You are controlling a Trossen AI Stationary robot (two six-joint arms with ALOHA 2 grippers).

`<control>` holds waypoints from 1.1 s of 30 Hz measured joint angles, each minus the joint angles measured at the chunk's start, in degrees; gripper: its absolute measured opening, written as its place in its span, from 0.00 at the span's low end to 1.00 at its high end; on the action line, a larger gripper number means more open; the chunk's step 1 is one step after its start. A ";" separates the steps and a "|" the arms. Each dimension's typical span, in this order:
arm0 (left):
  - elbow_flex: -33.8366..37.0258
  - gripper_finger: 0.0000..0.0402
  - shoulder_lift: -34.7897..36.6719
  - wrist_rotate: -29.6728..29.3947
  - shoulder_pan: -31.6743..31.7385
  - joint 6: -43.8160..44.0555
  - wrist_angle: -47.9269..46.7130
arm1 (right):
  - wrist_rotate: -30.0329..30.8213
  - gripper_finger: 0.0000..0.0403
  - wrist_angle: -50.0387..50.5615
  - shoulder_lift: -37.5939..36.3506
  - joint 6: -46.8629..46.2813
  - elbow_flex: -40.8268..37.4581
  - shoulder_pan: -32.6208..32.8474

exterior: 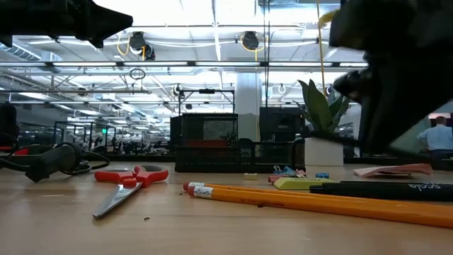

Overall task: Pick and place office supplies into organizer
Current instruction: Put the black pen into the black desk organizer

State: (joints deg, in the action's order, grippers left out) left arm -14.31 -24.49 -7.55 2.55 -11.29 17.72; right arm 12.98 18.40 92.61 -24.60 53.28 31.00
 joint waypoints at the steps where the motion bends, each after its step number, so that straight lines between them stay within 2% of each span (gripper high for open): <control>1: 0.00 0.16 0.00 0.00 0.00 0.00 -0.03 | 0.50 0.05 -0.36 -0.50 0.55 0.00 -0.03; 8: 0.00 0.16 0.00 0.00 -0.01 0.17 -0.43 | 4.06 0.08 -7.73 -3.03 5.78 0.04 -1.18; 17: 0.00 0.16 0.02 -0.02 -0.01 0.24 -0.88 | 5.18 0.07 -27.99 -3.22 23.68 0.12 -7.31; 20: 0.00 0.16 0.00 0.00 0.00 0.24 -0.97 | 4.24 0.07 -32.37 -3.22 27.98 0.13 -10.06; 25: 0.00 0.16 0.00 -0.02 0.00 0.23 -1.67 | -1.11 0.06 -35.23 -3.88 32.26 0.13 -14.33; 29: 0.00 0.16 0.02 -0.02 0.00 0.22 -1.79 | -5.32 0.07 -35.08 -7.05 33.33 0.12 -16.33; 33: 0.02 0.16 0.01 -0.02 -0.01 0.04 -2.74 | -5.69 0.06 -35.14 -12.69 35.77 -2.04 -17.77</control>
State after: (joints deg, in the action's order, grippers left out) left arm -14.28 -24.48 -7.57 2.53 -11.25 14.98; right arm 7.29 -16.75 79.91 11.17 51.23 13.23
